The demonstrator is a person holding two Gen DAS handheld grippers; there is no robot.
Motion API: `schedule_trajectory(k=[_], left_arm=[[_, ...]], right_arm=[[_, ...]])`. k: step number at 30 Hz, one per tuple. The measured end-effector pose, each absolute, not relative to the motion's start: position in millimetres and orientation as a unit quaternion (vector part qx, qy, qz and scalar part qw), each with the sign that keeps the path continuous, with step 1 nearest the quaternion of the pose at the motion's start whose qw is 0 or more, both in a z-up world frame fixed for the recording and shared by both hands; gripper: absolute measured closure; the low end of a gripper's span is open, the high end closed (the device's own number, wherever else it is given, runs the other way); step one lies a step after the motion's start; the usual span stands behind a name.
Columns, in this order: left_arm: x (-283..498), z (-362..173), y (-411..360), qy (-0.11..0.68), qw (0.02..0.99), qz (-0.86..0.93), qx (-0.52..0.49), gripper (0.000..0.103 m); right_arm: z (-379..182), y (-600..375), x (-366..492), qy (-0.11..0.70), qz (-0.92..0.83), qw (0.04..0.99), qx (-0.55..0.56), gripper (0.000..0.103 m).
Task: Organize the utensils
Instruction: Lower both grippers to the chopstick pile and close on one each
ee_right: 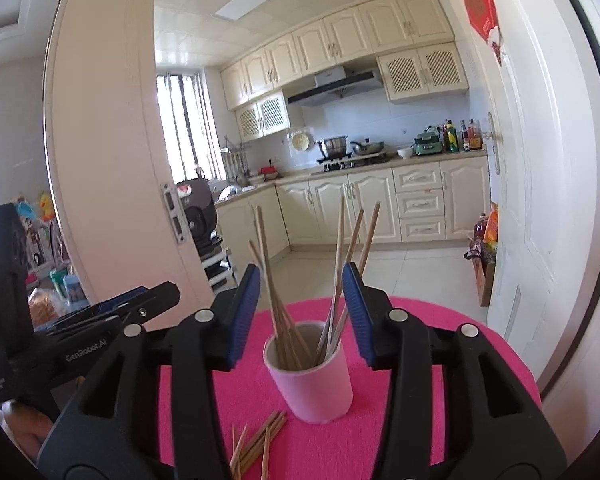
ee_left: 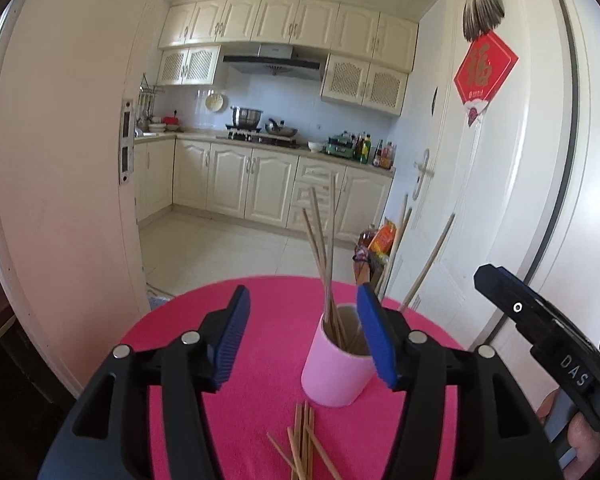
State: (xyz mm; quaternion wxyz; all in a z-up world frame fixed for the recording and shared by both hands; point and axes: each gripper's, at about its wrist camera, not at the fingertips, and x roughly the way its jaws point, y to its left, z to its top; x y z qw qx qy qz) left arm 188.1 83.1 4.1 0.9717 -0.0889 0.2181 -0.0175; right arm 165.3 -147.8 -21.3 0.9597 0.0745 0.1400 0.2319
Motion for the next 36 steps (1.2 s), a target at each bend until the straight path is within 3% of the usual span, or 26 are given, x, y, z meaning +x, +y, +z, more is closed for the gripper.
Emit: schedule_trajectory(k=[7,16,17,18,20,22,34,36], left_arm=[[187,-49,88,0.383,0.921,-0.025,-0.074,0.048],[170,-110,76,0.499,0.864,-0.031,-0.063,0.049],[168,-114,73,0.506,0.86,-0.035,-0.061,0.053],[167,-118,70,0.513,0.856,-0.038,-0.057,0.063],[170,-125,62,0.528,0.846,-0.043,-0.054,0.07],[170,-133,56,0.543,0.837,-0.044,-0.048,0.083],[178,-140,59,0.541,0.838,-0.026,-0.068,0.097],[178,-136,63,0.534,0.842,-0.026,-0.074,0.097]], right_arm=[[-58,-132,159,0.257,0.244,0.935,0.024,0.06],[-108,-124,154,0.391,0.25,0.886,0.012,0.06],[-113,-122,153,0.401,0.249,0.882,0.007,0.06],[-114,-120,150,0.406,0.249,0.879,0.003,0.06],[-117,-118,146,0.412,0.253,0.875,0.001,0.06],[-119,-117,145,0.418,0.255,0.872,-0.001,0.06],[-132,-112,152,0.453,0.263,0.852,-0.014,0.061],[-137,-106,154,0.465,0.266,0.844,-0.021,0.065]])
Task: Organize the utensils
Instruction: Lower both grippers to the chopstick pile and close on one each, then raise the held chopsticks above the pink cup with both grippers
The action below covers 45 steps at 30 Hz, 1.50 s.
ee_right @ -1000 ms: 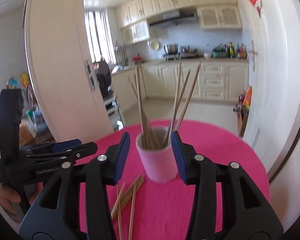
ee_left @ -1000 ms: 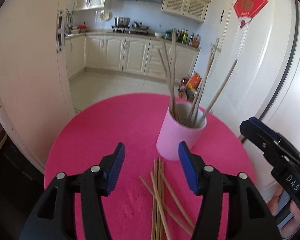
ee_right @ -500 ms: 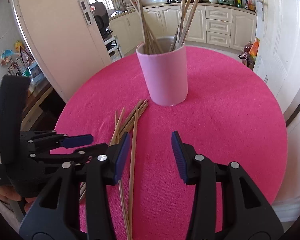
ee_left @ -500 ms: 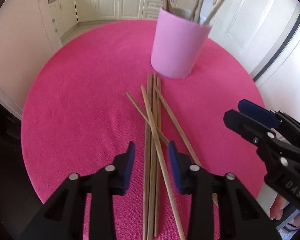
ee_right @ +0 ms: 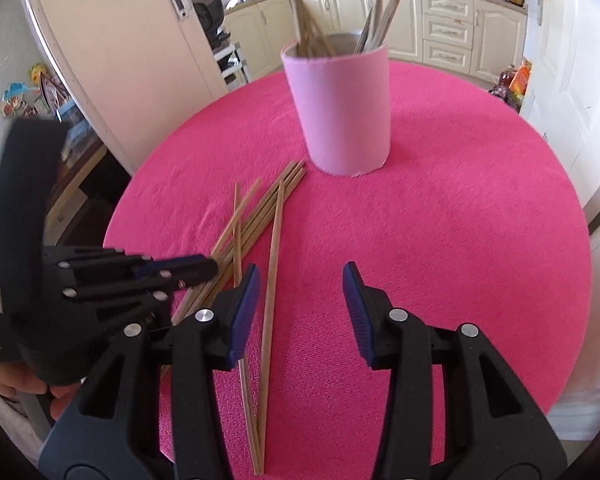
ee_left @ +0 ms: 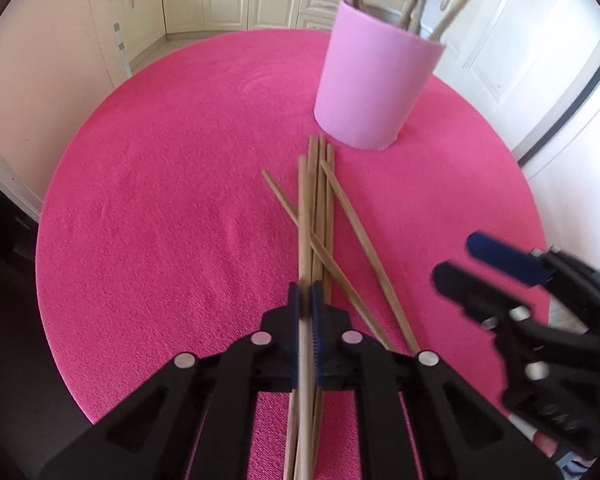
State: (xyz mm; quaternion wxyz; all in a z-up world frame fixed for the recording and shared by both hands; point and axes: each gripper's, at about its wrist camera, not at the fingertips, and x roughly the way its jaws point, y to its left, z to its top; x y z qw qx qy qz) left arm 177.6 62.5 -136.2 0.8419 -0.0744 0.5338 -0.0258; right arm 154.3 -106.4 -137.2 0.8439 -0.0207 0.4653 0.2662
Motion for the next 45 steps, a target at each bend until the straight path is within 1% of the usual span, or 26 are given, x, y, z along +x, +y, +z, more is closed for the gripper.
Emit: schedule_trajectory(k=[1,5,8,13,14,19,25,35,45], left_arm=[[177,-133,65,0.532,0.843,-0.028,-0.079,0.097],[176,-125,71,0.52,0.849,-0.026,-0.088,0.097],[177,-121,78,0.516,0.851,-0.026,-0.095,0.097],[179,-116,82,0.512,0.852,-0.027,-0.1,0.097],[176,-114,84,0.511,0.853,-0.028,-0.102,0.097],[178,-105,82,0.501,0.858,-0.035,-0.107,0.097],[176,-82,78,0.459,0.88,-0.054,-0.111,0.097],[180,-38,58,0.344,0.929,-0.097,-0.1,0.097],[200,0,37,0.23,0.959,-0.127,-0.106,0.097]], right_arm=[[-140,-103,156,0.472,0.269,0.839,-0.024,0.067],[-150,-89,160,0.492,0.276,0.825,-0.04,0.068],[-158,-80,163,0.504,0.271,0.818,-0.056,0.071],[-163,-73,166,0.508,0.26,0.818,-0.079,0.085],[-163,-72,166,0.505,0.264,0.818,-0.083,0.095],[-163,-79,166,0.493,0.271,0.824,-0.066,0.096],[-136,-106,164,0.452,0.279,0.847,-0.03,0.097],[-75,-151,159,0.342,0.305,0.887,0.046,0.097],[-41,-172,179,0.229,0.321,0.912,0.11,0.097]])
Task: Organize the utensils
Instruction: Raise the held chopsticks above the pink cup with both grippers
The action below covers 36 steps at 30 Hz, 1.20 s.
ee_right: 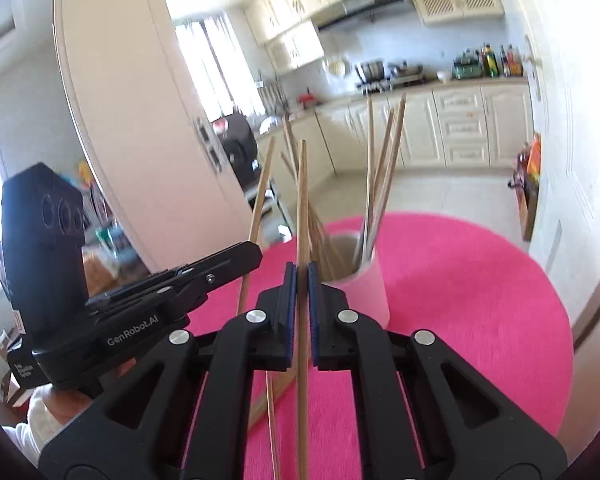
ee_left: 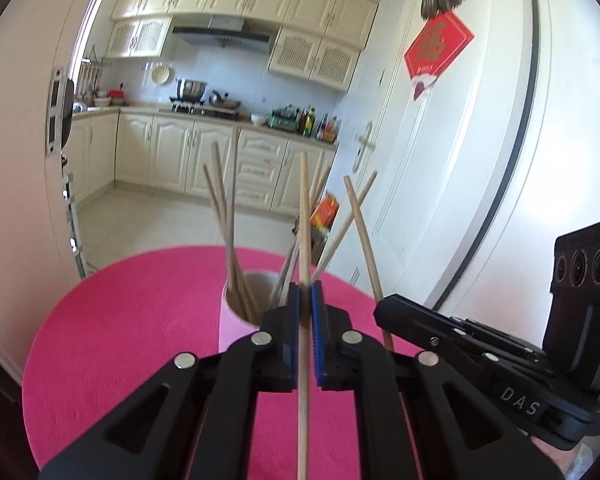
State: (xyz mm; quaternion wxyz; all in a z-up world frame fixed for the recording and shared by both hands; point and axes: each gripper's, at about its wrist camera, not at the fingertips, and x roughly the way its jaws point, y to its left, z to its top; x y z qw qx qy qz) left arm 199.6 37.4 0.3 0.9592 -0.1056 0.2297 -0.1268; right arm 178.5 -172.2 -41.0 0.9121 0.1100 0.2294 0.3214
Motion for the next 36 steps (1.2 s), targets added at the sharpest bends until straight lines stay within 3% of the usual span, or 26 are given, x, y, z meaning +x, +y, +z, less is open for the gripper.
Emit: schedule_trajectory(k=[25,36], left_arm=[[240,44,27,0.027,0.993,-0.092,-0.068,0.097],[262,34,40,0.002,0.993,-0.067,-0.097,0.097]], right_arm=[[-23,-172,225,0.038,0.295,0.942,0.157,0.097],[-27,-160,233,-0.013,0.28,0.948,0.153,0.097]])
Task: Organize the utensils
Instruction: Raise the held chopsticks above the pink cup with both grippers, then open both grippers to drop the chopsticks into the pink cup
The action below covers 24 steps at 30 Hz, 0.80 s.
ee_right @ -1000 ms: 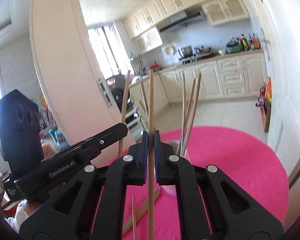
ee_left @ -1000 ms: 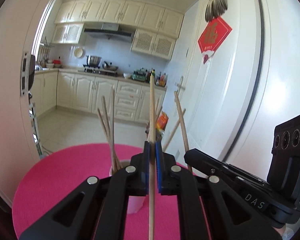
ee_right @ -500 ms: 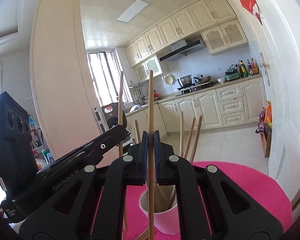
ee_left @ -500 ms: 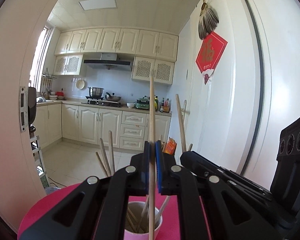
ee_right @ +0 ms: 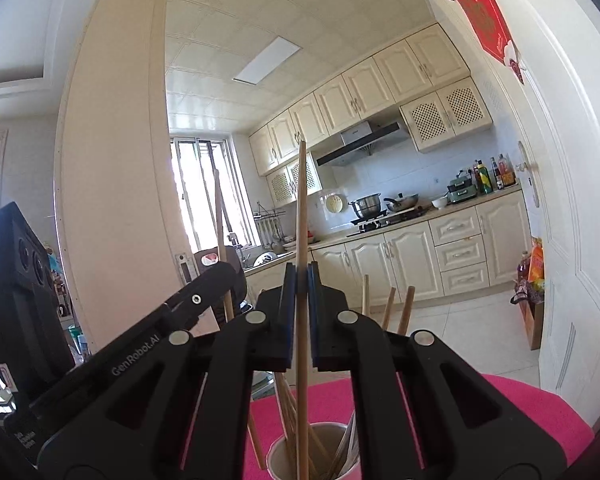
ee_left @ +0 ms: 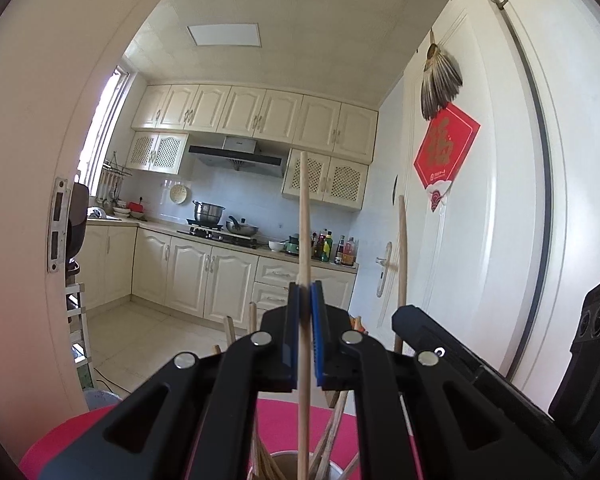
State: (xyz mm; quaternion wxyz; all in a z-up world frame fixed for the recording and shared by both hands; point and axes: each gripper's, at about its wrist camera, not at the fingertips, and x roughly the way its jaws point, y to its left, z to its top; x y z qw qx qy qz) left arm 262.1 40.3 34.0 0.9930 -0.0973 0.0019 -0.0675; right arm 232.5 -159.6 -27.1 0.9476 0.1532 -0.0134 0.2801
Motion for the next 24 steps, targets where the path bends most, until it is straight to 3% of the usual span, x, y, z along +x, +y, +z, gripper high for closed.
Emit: schedule_trajectory(k=[18,20,21,24], left_arm=[[276,2,52,0.048,0.992,-0.07,-0.098,0.096],[278,1,55,0.06,0.99,-0.074,-0.105,0.092],[278,1,56,0.067,0.989,-0.076,-0.107,0.08],[276,0,58,0.069,0.989,-0.071,-0.106,0.078]], right_arm=[[-38,-145,239,-0.021,0.254,0.956,0.144,0.097],[-39,-144,239,-0.02,0.252,0.957,0.14,0.097],[-40,-144,239,-0.019,0.252,0.957,0.141,0.097],[-41,-146,239,-0.016,0.25,0.957,0.145,0.097]])
